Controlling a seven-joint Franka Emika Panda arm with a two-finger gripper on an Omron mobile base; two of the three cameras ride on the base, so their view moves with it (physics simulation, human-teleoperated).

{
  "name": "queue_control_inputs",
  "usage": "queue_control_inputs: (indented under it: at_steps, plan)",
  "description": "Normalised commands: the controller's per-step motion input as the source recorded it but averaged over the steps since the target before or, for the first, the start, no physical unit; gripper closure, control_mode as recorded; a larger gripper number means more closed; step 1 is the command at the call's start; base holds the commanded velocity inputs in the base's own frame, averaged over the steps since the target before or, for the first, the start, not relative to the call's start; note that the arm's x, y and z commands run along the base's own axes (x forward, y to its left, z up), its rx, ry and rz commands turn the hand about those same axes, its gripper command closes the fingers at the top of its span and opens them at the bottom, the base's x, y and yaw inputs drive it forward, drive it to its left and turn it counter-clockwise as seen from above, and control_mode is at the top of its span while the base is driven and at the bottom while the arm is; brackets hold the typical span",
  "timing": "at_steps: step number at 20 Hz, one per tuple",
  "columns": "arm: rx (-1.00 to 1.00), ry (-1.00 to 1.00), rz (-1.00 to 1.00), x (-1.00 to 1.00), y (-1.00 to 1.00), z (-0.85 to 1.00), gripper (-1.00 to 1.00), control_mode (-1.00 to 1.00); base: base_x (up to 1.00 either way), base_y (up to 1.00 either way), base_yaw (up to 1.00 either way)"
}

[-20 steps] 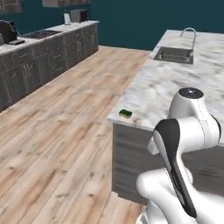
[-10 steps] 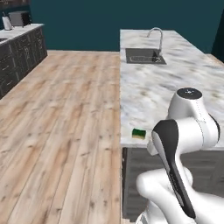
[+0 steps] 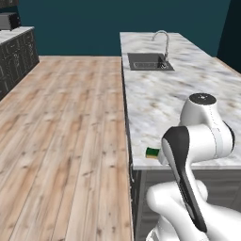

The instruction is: Place the sponge inside the microwave to prepare for sanitizing.

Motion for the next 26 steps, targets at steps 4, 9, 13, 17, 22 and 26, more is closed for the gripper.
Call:
queue_control_inputs:
  at_steps: [4, 9, 13, 17, 22, 26]
  plan:
    - [0.0, 0.0, 0.0, 0.0, 0.0, 0.0, -1.0, 1.0, 0.0, 0.0, -0.16]
    - [0.0, 0.0, 0.01, 0.02, -0.04, 0.0, -1.0, -1.0, 0.02, 0.0, 0.0]
    - [0.0, 0.0, 0.06, 0.28, -0.15, 0.05, -1.0, -1.0, 0.0, 0.0, 0.0]
    - [-0.01, 0.0, 0.14, 0.14, -0.01, 0.37, -1.0, -1.0, 0.0, 0.0, 0.0]
    - [0.0, 0.0, 0.38, 0.42, -0.37, 0.09, -1.0, -1.0, 0.0, 0.0, 0.0]
    - [-0.13, 0.0, 0.44, 0.28, -0.4, -0.15, -1.0, -1.0, 0.0, 0.0, 0.0]
